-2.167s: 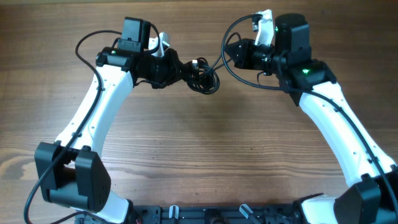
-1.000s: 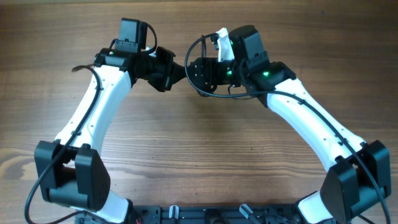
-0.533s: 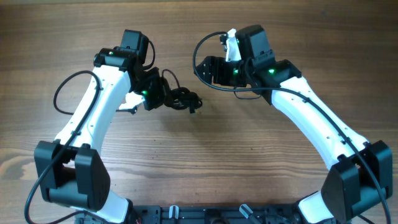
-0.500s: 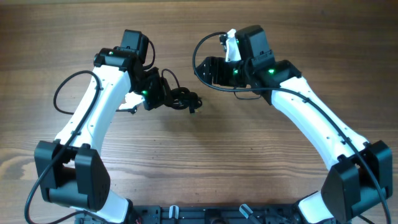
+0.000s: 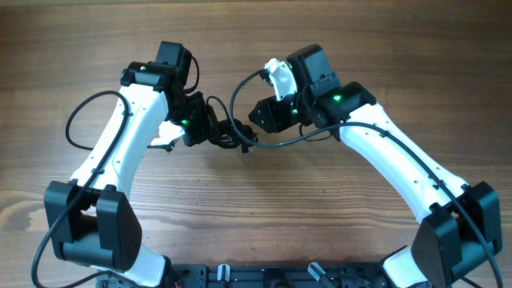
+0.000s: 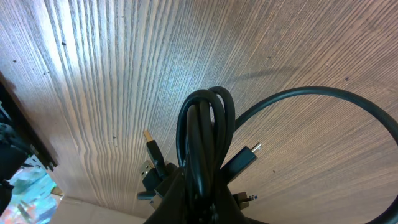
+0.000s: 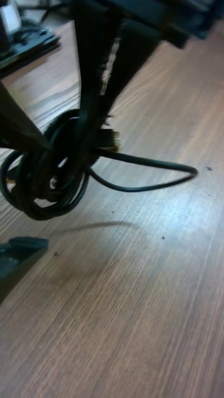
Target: Untangle cables
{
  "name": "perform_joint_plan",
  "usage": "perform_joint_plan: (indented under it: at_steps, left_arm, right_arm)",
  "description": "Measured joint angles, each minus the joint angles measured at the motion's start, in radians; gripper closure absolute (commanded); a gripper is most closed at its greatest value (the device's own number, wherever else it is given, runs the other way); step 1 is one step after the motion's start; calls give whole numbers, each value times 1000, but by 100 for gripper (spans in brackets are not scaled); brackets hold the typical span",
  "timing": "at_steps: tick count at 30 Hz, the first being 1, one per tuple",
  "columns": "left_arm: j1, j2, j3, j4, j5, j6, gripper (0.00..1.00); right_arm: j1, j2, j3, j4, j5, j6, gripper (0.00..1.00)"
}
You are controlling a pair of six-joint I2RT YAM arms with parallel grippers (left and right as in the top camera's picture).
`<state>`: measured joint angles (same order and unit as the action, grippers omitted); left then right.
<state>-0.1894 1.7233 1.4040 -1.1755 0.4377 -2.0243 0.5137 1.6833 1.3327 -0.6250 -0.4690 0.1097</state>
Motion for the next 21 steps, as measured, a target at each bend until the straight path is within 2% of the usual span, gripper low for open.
perform_joint_plan:
  at_steps: [4,12,21]
  left_arm:
    - [0,0,0,-43,-8,10,96]
    - [34,0,0,-85,-43,143,96]
    - [146,0,0,-46,120,206,96]
  right_arm:
    - [0,0,0,-35,-38,-117,58]
    - [10,-2,0,-99,-127,-272,57]
    - [113,-48,0,-6,-40,-323,62]
